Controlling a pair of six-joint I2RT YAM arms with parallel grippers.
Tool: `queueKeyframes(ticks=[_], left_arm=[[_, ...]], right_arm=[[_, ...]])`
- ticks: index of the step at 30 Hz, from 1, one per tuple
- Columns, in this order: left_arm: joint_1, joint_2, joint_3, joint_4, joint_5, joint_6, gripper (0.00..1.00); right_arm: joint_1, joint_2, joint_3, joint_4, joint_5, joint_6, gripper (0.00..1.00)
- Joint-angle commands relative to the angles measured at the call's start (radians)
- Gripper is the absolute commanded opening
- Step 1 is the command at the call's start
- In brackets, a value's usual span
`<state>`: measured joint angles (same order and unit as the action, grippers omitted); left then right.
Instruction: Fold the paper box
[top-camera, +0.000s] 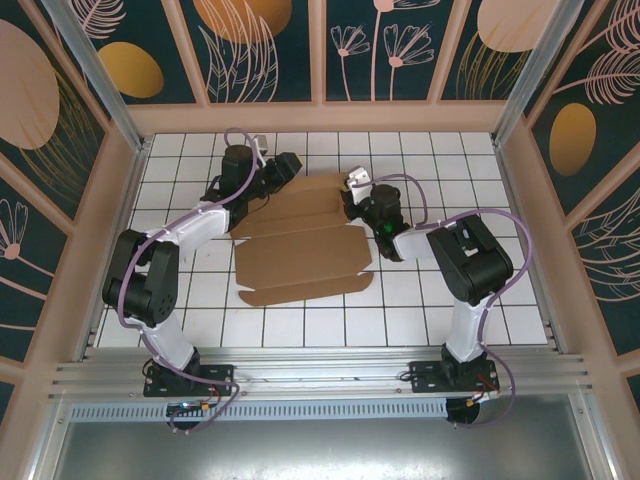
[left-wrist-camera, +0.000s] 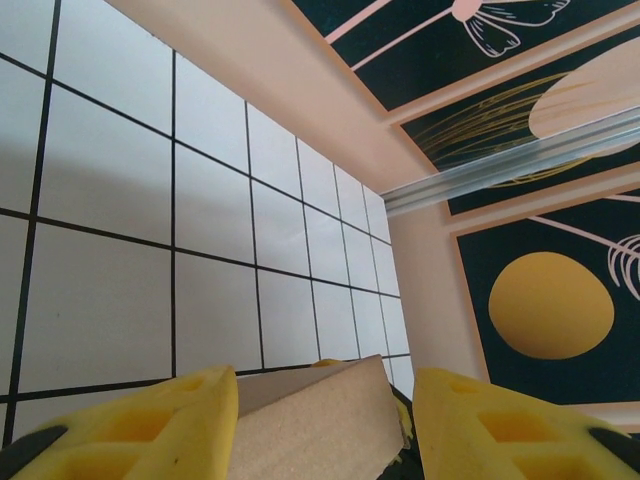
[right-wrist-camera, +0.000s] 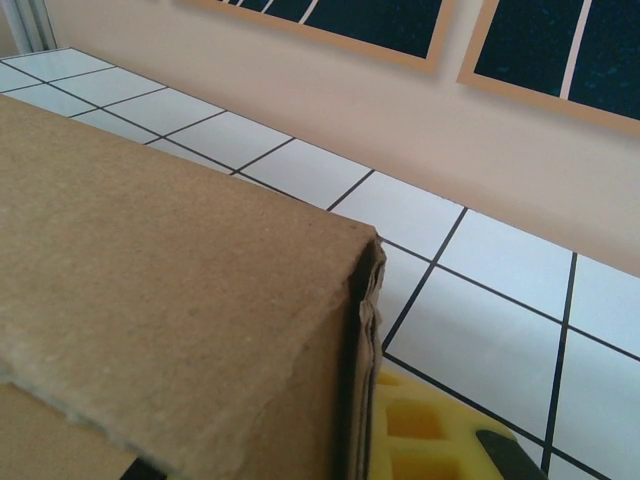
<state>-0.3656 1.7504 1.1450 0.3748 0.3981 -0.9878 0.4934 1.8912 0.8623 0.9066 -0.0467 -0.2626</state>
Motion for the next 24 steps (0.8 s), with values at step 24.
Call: queueKeyframes(ticks=[24], left_arm=[[-0.001, -0.007, -0.051, -0.018, 0.011, -0.017, 0.50]], right_arm=[[-0.028, -0.038, -0.089, 0.059, -0.195, 0.103, 0.38]])
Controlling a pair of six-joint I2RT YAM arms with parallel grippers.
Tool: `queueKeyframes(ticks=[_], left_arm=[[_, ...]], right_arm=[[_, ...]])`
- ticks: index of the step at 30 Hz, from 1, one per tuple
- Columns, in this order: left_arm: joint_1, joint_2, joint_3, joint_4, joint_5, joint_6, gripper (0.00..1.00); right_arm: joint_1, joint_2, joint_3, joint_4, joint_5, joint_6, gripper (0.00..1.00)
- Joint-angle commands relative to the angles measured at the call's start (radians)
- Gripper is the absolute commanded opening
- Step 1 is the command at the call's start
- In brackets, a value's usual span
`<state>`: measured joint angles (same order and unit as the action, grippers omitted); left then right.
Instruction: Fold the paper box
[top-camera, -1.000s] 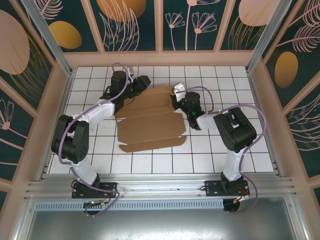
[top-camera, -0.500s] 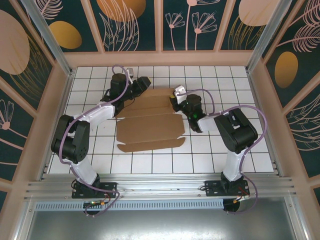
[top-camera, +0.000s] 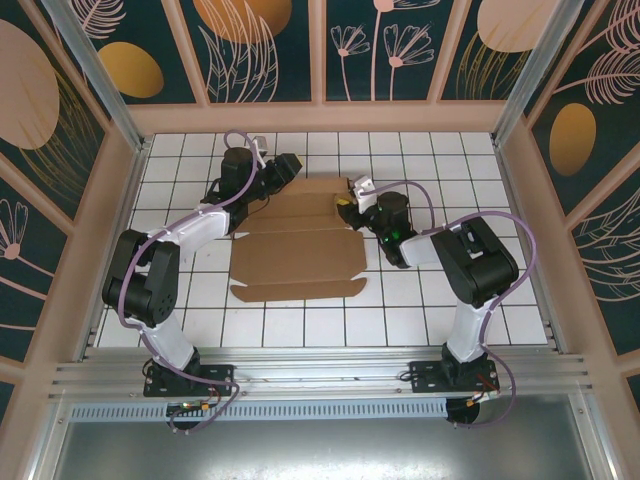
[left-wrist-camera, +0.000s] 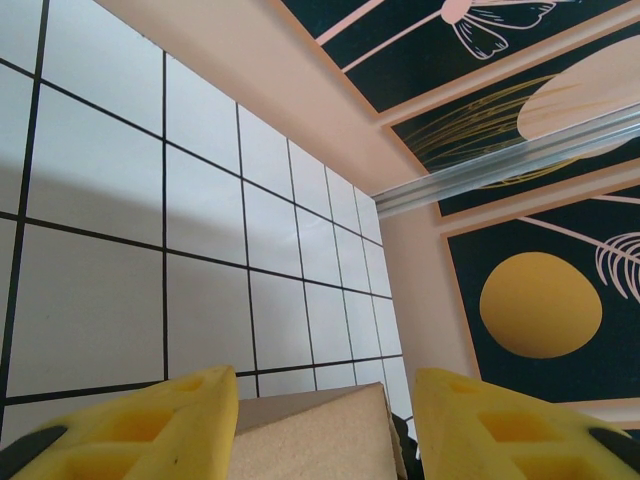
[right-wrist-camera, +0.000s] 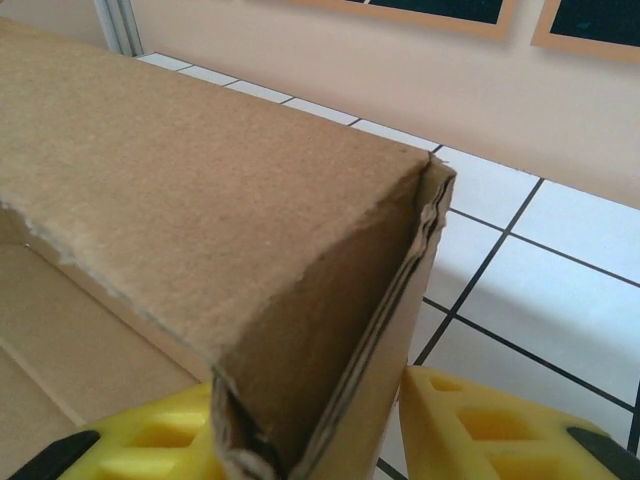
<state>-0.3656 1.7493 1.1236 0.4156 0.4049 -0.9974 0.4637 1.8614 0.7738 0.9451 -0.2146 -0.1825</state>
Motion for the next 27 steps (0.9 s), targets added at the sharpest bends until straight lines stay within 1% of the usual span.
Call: queueKeyframes(ticks=[1, 4, 7, 12, 16, 20, 21, 26, 27], left_arm=[[-0.001, -0.005, -0.030, -0.059, 0.005, -0.008, 0.50], [-0.002, -0.008, -0.031, -0.057, 0.006, -0.010, 0.50], [-0.001, -0.005, -0.033, -0.052, 0.010, -0.018, 0.50], [-0.001, 0.001, -0.038, -0.034, 0.025, -0.038, 0.50], [-0.001, 0.001, -0.050, -0.012, 0.034, -0.058, 0.50], [-0.001, -0.002, -0.064, 0.011, 0.039, -0.080, 0.50], [-0.001, -0.002, -0.068, 0.018, 0.041, -0.087, 0.50], [-0.002, -0.005, -0.074, 0.030, 0.046, -0.101, 0.50], [-0.001, -0.006, -0.074, 0.031, 0.046, -0.100, 0.50]], right_arm=[[0.001, -0.004, 0.003, 0.017, -0.019, 0.024, 0.36], [0.003, 0.011, 0.006, 0.011, -0.013, 0.030, 0.31], [0.007, 0.018, 0.022, -0.013, 0.000, 0.028, 0.28], [0.025, 0.039, 0.086, -0.118, 0.038, 0.021, 0.22], [0.056, 0.052, 0.127, -0.215, 0.104, 0.008, 0.13], [0.078, 0.055, 0.134, -0.235, 0.242, 0.006, 0.02], [0.104, 0.056, 0.134, -0.232, 0.289, 0.005, 0.01], [0.152, 0.068, 0.136, -0.189, 0.481, -0.029, 0.00], [0.153, 0.067, 0.129, -0.174, 0.478, -0.031, 0.00]])
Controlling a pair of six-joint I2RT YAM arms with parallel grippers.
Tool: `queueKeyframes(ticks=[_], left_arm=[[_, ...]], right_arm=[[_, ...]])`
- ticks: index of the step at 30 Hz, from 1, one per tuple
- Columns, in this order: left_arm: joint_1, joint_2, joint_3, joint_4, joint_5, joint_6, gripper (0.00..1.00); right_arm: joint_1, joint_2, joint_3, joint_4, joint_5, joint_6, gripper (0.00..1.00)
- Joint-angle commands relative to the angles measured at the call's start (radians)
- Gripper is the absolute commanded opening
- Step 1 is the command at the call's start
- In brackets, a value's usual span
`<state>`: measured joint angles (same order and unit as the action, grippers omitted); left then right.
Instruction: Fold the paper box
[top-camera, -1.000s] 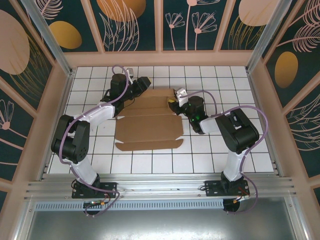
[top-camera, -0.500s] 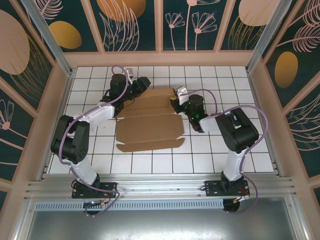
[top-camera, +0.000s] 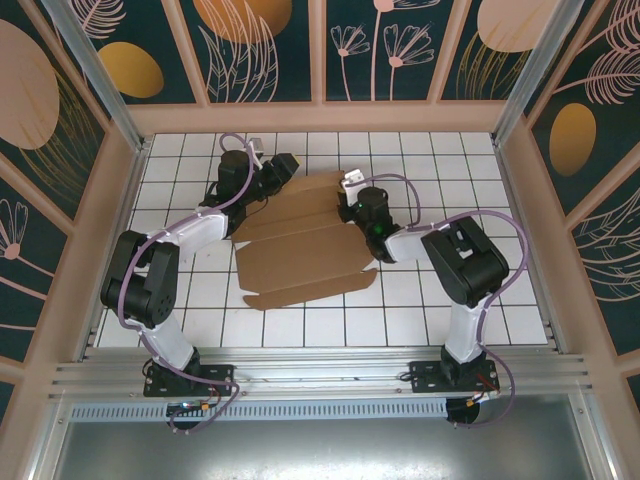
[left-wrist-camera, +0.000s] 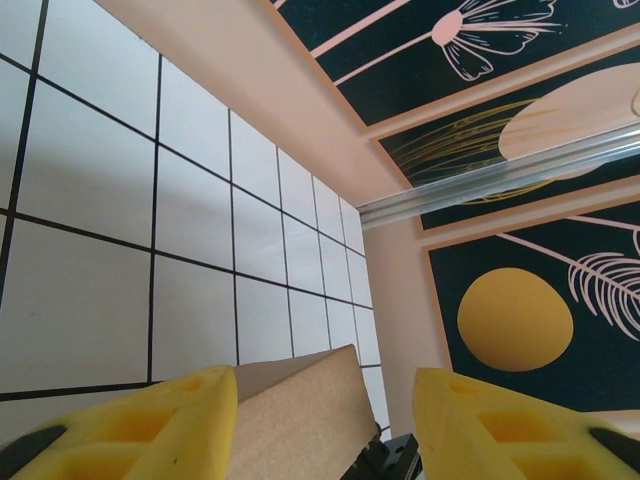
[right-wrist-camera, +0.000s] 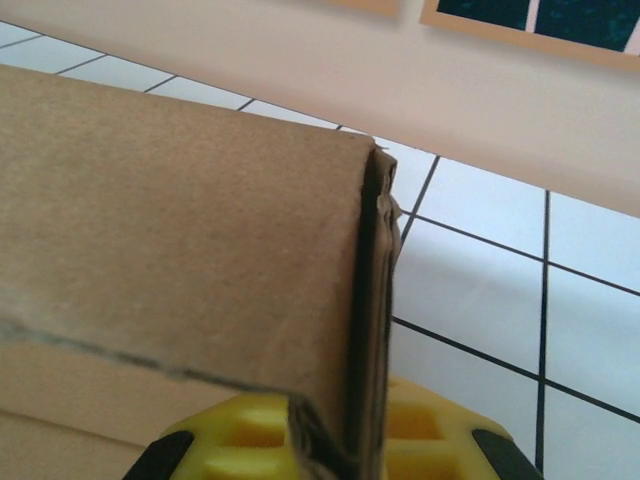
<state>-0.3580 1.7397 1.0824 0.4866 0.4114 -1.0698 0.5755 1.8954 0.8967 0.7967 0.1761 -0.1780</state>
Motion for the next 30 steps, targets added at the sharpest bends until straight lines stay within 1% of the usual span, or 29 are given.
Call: queueKeyframes(ticks=[1, 3, 5, 6, 7, 8, 9, 12, 15, 19, 22, 28, 29, 30], left_arm=[[-0.009, 0.005, -0.032, -0.043, 0.040, -0.026, 0.50], [-0.009, 0.009, -0.030, -0.046, 0.045, -0.028, 0.50], [-0.009, 0.014, -0.032, -0.041, 0.050, -0.031, 0.50], [-0.009, 0.017, -0.032, -0.041, 0.051, -0.033, 0.50], [-0.009, 0.019, -0.033, -0.039, 0.053, -0.034, 0.50], [-0.009, 0.021, -0.033, -0.039, 0.054, -0.035, 0.50], [-0.008, 0.023, -0.033, -0.036, 0.057, -0.037, 0.50], [-0.009, 0.026, -0.029, -0.035, 0.062, -0.041, 0.50], [-0.009, 0.030, -0.027, -0.034, 0.065, -0.043, 0.50], [-0.010, 0.032, -0.027, -0.030, 0.070, -0.047, 0.50], [-0.009, 0.032, -0.027, -0.030, 0.073, -0.048, 0.50], [-0.008, 0.035, -0.027, -0.026, 0.080, -0.055, 0.50], [-0.009, 0.035, -0.027, -0.028, 0.079, -0.056, 0.50], [-0.009, 0.035, -0.026, -0.028, 0.077, -0.056, 0.50]], right_arm=[[0.040, 0.032, 0.002, -0.018, 0.073, -0.035, 0.00], [0.029, 0.028, -0.011, -0.005, 0.012, -0.033, 0.09], [-0.004, 0.009, -0.042, 0.024, -0.118, -0.005, 0.17], [-0.021, 0.000, -0.045, 0.022, -0.168, 0.020, 0.20], [-0.023, -0.006, -0.048, 0.019, -0.218, 0.044, 0.22], [-0.055, -0.010, -0.051, 0.016, -0.273, 0.063, 0.22], [-0.066, -0.013, -0.050, 0.008, -0.303, 0.074, 0.23], [-0.071, -0.009, -0.033, -0.033, -0.348, 0.071, 0.25], [-0.071, 0.001, -0.008, -0.076, -0.352, 0.071, 0.25], [-0.068, 0.032, 0.063, -0.196, -0.320, 0.057, 0.23], [-0.065, 0.043, 0.079, -0.211, -0.285, 0.052, 0.18], [-0.034, 0.079, 0.125, -0.240, -0.169, 0.017, 0.00], [-0.034, 0.081, 0.127, -0.240, -0.129, 0.010, 0.00], [-0.013, 0.084, 0.128, -0.239, -0.093, 0.004, 0.00]])
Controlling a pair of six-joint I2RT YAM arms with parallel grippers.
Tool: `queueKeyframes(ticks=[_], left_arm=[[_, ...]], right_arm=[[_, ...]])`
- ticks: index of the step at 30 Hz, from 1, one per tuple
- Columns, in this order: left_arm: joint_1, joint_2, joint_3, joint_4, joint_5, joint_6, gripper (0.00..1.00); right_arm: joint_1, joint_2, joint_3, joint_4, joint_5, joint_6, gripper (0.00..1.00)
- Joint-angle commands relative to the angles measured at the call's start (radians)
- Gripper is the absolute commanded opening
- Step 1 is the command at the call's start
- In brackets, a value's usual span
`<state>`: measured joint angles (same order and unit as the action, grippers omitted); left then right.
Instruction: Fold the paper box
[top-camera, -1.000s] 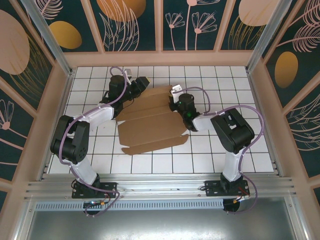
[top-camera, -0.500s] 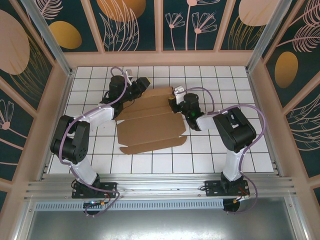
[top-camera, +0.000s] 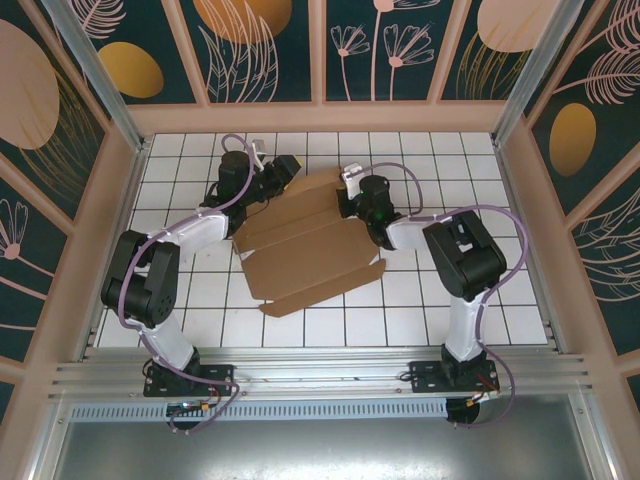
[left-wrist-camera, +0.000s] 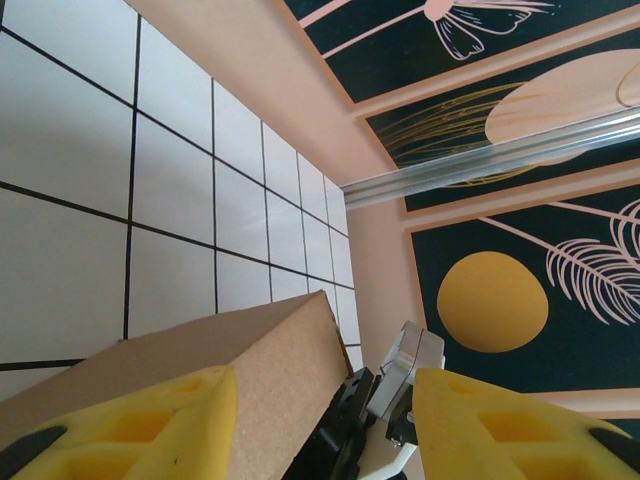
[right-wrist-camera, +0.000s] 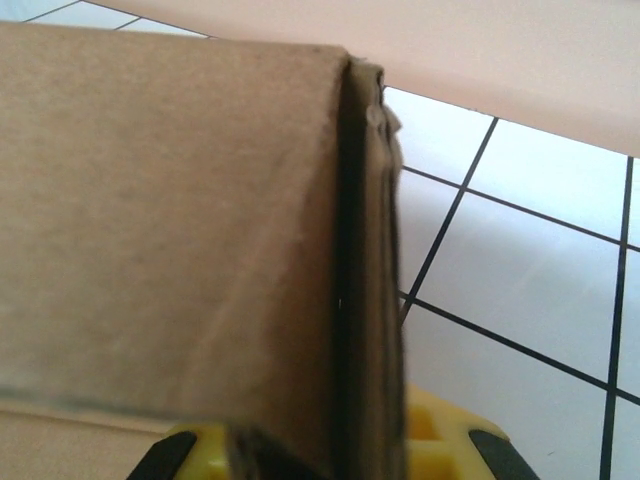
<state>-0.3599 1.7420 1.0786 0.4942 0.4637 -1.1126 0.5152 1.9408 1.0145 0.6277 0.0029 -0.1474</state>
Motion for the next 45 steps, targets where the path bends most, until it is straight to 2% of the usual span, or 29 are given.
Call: queueKeyframes(ticks=[1, 5, 9, 11, 16, 18, 21, 26, 29, 35, 38, 41, 45], left_arm=[[-0.007, 0.033, -0.022, -0.036, 0.025, -0.013, 0.50], [-0.007, 0.033, -0.019, -0.039, 0.025, -0.015, 0.50], [-0.003, 0.032, -0.014, -0.063, 0.018, -0.002, 0.50], [0.003, 0.031, -0.013, -0.075, 0.013, 0.001, 0.50], [0.015, 0.033, 0.003, -0.122, 0.004, 0.023, 0.50], [0.020, 0.033, 0.005, -0.125, 0.004, 0.025, 0.50], [0.021, 0.033, 0.011, -0.111, 0.023, 0.021, 0.51], [0.018, 0.036, 0.004, 0.097, 0.173, -0.067, 0.55], [0.010, 0.030, 0.022, 0.161, 0.241, -0.090, 0.58], [0.007, 0.019, 0.038, 0.114, 0.246, -0.032, 0.62], [0.002, 0.074, 0.039, 0.146, 0.281, -0.072, 0.62], [-0.012, 0.123, 0.042, 0.169, 0.303, -0.107, 0.62], [-0.028, 0.145, 0.048, 0.157, 0.302, -0.107, 0.62]], right_arm=[[0.060, 0.040, 0.010, -0.066, 0.121, -0.036, 0.00], [0.103, 0.035, -0.009, -0.022, 0.274, -0.070, 0.00], [0.093, 0.011, -0.039, 0.002, 0.281, -0.079, 0.00], [0.075, -0.003, -0.056, 0.008, 0.247, -0.084, 0.00], [-0.016, -0.082, -0.192, 0.156, -0.071, -0.116, 0.06], [-0.045, -0.102, -0.209, 0.163, -0.145, -0.134, 0.06], [-0.067, -0.106, -0.197, 0.132, -0.153, -0.163, 0.03], [-0.080, -0.097, -0.181, 0.111, -0.173, -0.171, 0.03], [-0.091, -0.089, -0.169, 0.108, -0.182, -0.164, 0.03], [-0.106, -0.077, -0.149, 0.086, -0.261, -0.188, 0.05], [-0.100, -0.053, -0.110, 0.044, -0.226, -0.182, 0.06], [-0.072, -0.021, -0.062, 0.010, -0.103, -0.174, 0.08], [-0.018, 0.020, -0.034, 0.023, 0.120, -0.177, 0.09]])
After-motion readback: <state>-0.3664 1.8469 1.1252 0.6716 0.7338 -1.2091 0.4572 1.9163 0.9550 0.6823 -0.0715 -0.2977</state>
